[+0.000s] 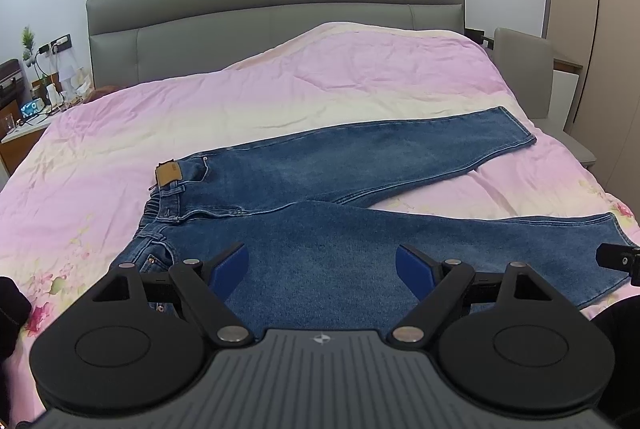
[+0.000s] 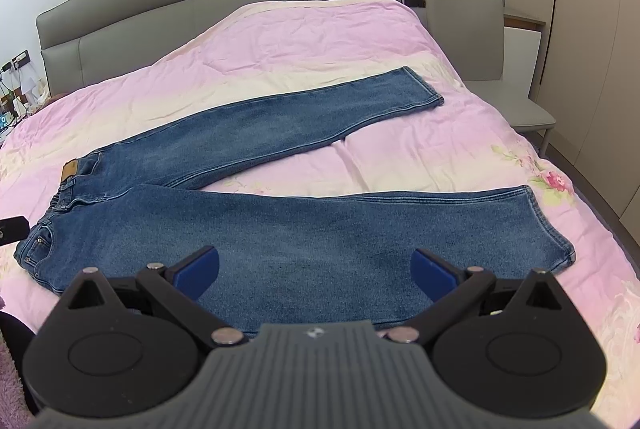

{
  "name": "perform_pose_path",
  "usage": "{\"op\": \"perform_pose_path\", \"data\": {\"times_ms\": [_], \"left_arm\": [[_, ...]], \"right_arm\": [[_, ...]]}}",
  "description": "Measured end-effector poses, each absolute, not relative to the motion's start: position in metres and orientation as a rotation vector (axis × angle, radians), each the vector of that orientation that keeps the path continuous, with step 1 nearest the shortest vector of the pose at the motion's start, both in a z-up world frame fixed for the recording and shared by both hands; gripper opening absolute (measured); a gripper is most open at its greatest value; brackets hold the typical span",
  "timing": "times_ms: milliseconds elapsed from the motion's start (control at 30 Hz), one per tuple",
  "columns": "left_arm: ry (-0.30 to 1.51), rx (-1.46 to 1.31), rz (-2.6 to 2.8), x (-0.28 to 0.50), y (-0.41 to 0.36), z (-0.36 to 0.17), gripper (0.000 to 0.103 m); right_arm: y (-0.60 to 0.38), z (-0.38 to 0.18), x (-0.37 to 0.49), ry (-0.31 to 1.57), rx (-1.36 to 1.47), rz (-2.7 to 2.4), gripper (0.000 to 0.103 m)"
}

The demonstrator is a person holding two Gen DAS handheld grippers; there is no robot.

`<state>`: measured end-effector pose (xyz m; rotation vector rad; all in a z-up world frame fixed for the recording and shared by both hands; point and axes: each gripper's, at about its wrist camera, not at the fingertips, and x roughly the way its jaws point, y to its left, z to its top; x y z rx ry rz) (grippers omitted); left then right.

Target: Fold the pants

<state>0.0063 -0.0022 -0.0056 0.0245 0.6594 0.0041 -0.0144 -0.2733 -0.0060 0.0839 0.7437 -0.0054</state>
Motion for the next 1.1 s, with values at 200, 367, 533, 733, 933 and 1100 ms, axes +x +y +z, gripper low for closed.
{"op": "perform_pose_path", "data": {"times_ms": [200, 367, 533, 733, 933, 1100], "left_arm": [[0.658, 0.019, -0.004, 0.0051, -0.0023, -0.0052, 0.098], [0.663, 0.009, -0.010, 0.0062, -0.0004, -0.0047, 0.098], [0.664, 0.008, -0.012, 0.0071, 0.0005, -0.0049, 0.098], [0.661, 0.016, -0.010, 0.0067, -0.0010, -0.0059, 0.098], [0.659, 0.022, -0.011, 0.0064, -0.0026, -0.0061, 0.098], [0.659, 0.027, -0.013, 0.0050, -0.0041, -0.0058, 0.098]], "right_arm": [[-0.2740, -0.0045, -0.0177, 0.737, 0.086, -0.001, 0.098], [-0.2744, -0.0035, -0.0180, 0.740, 0.091, -0.002, 0.098], [-0.2755, -0.0020, -0.0176, 0.738, 0.093, -0.005, 0.098], [-0.2769, -0.0001, -0.0206, 0.732, 0.097, -0.008, 0.098], [-0.2791, 0.0025, -0.0229, 0.726, 0.105, -0.013, 0.098], [-0.2808, 0.0024, -0.0244, 0.728, 0.108, -0.023, 0.098]]}}
